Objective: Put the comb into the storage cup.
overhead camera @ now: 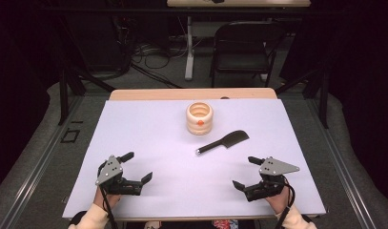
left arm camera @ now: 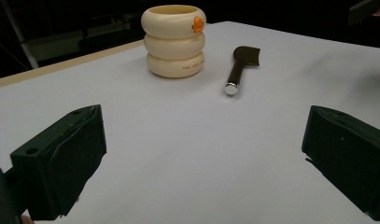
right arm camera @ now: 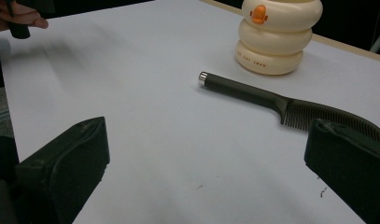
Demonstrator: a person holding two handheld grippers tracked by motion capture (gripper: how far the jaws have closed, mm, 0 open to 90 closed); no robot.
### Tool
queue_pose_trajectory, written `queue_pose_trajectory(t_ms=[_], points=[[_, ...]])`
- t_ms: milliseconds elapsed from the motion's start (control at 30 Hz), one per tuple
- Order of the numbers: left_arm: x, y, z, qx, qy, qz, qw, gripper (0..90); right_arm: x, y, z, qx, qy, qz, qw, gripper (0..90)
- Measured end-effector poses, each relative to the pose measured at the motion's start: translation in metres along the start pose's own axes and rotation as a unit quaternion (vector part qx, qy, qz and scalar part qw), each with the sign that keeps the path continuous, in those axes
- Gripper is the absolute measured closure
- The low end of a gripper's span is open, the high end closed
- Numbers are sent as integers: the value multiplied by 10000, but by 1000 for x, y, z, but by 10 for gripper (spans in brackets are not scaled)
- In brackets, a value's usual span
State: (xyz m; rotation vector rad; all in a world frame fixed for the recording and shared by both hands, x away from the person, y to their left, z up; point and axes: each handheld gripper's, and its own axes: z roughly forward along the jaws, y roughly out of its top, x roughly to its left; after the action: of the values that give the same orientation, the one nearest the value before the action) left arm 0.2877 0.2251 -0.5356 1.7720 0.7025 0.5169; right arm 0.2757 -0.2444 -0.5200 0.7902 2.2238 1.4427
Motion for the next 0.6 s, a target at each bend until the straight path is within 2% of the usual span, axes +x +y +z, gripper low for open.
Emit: queue_pose_trajectory(t_ms=[200, 333, 400, 433, 600], points=[[-1, 0, 2, 44, -54, 66, 10000, 0, 1, 0, 0, 21, -17, 58, 10000, 0], [-2, 0, 2, 41, -68, 62, 9999, 0, -1, 1, 8, 129, -11, 140, 9998, 0], [-2, 0, 2, 50, -86, 79, 9999, 0, 0, 3, 12, 154, -21, 126, 9998, 0], [-3, 0, 2, 60, -9, 94, 9999, 0, 1, 4, 14, 166, -5, 106, 9998, 0], [-2, 0, 2, 87, -55, 86, 9999, 0, 3, 7, 25, 298, 14, 91, 9995, 0]])
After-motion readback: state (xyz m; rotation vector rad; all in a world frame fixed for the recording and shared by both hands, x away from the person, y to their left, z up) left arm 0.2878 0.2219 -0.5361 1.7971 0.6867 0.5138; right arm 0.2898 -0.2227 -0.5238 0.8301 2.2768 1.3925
